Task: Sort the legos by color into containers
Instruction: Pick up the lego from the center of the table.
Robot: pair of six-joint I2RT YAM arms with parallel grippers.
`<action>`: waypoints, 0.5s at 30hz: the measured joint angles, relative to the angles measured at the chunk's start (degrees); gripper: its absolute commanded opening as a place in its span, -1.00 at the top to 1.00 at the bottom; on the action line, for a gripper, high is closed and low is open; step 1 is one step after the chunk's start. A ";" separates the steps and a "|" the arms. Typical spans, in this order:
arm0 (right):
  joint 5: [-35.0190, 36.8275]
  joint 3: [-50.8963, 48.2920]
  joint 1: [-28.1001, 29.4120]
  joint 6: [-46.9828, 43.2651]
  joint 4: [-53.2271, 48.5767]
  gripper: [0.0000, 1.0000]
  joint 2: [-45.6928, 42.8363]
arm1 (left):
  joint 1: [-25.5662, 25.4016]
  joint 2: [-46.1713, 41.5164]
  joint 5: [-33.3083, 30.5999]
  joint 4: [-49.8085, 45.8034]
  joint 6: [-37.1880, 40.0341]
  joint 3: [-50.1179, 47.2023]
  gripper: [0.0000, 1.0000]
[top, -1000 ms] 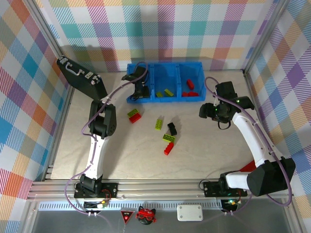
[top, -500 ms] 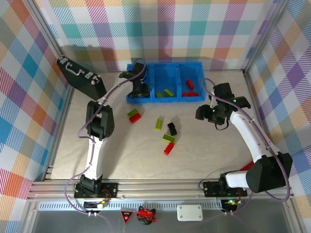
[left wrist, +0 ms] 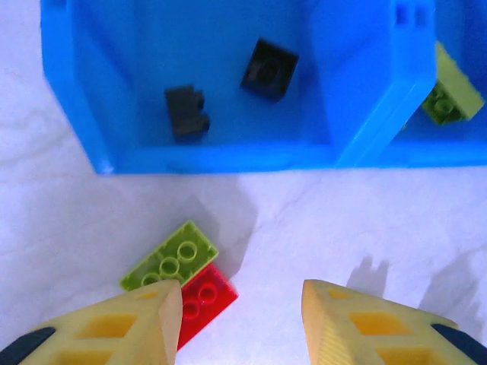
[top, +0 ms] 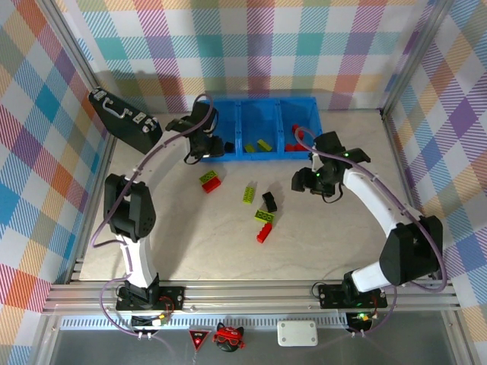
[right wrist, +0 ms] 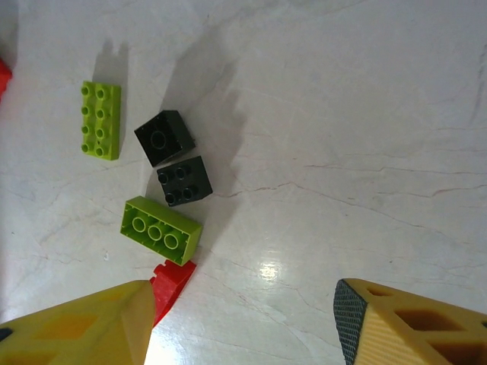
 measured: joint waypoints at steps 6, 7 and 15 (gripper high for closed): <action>1.92 2.58 5.03 0.00 0.28 -0.27 7.08 | 0.00 -7.85 1.29 2.71 -1.75 -13.22 0.08; 2.25 3.32 5.90 0.00 0.28 -0.27 8.41 | 0.00 -9.09 1.57 3.19 -2.10 -15.13 0.08; 5.07 6.84 11.32 0.04 0.48 -0.25 15.23 | -0.11 -16.15 3.67 6.10 -5.88 -26.10 0.07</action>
